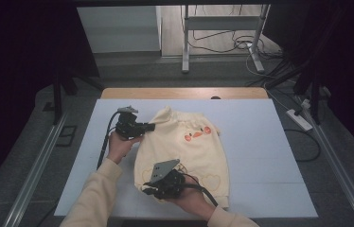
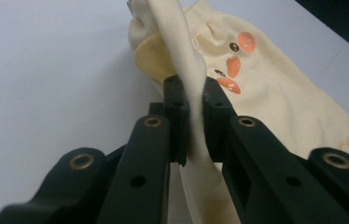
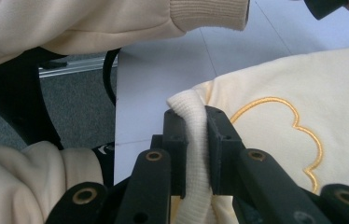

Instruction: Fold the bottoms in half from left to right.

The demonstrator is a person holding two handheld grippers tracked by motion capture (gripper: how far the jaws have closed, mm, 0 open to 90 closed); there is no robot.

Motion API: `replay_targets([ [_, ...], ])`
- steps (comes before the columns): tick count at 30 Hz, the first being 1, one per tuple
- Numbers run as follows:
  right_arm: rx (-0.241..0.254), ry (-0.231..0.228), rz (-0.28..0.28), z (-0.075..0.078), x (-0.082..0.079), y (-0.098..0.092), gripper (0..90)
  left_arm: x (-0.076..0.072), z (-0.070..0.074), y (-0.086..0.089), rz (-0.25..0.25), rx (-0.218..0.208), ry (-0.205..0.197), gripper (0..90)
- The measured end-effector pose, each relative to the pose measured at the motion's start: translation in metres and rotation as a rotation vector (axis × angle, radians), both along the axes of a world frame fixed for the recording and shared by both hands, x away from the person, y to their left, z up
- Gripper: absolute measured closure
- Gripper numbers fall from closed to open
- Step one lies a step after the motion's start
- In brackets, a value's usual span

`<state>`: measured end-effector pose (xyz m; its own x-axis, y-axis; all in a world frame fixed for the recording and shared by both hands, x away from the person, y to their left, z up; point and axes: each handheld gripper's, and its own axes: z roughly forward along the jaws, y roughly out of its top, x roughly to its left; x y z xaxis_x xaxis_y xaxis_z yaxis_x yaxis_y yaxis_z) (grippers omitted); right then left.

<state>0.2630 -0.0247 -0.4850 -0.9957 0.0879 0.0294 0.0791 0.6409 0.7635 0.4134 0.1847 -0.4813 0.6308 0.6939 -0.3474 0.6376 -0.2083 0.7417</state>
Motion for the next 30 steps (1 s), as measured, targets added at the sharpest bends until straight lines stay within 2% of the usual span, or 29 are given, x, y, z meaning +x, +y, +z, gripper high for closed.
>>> replay_targets([
  [7,0.038,-0.014,0.004,0.010,-0.001,0.007,79.1,-0.007,0.015,0.007,0.012,-0.035,-0.045,82.5],
  [9,0.043,-0.019,0.009,0.011,-0.003,0.008,79.1,-0.007,0.014,0.006,0.007,-0.029,-0.039,82.4],
  [11,0.029,-0.019,0.013,0.010,-0.003,0.009,79.2,-0.005,0.008,0.004,0.008,-0.004,-0.023,82.4],
  [13,0.020,-0.011,0.009,0.006,-0.002,0.009,79.1,-0.003,0.004,0.004,0.014,-0.003,-0.008,82.5],
  [18,0.024,-0.003,0.015,0.003,0.000,0.011,79.2,-0.004,0.009,0.015,0.028,-0.044,-0.015,82.4],
  [22,0.081,-0.017,0.038,0.015,-0.002,0.015,79.2,-0.009,0.022,0.028,0.056,-0.095,-0.030,82.5],
  [25,0.091,-0.025,0.042,0.021,-0.003,0.012,79.2,-0.011,0.023,0.030,0.061,-0.086,-0.030,82.5],
  [30,0.080,-0.017,0.024,0.016,-0.002,0.004,79.2,-0.009,0.018,0.022,0.057,-0.066,-0.023,82.4],
])
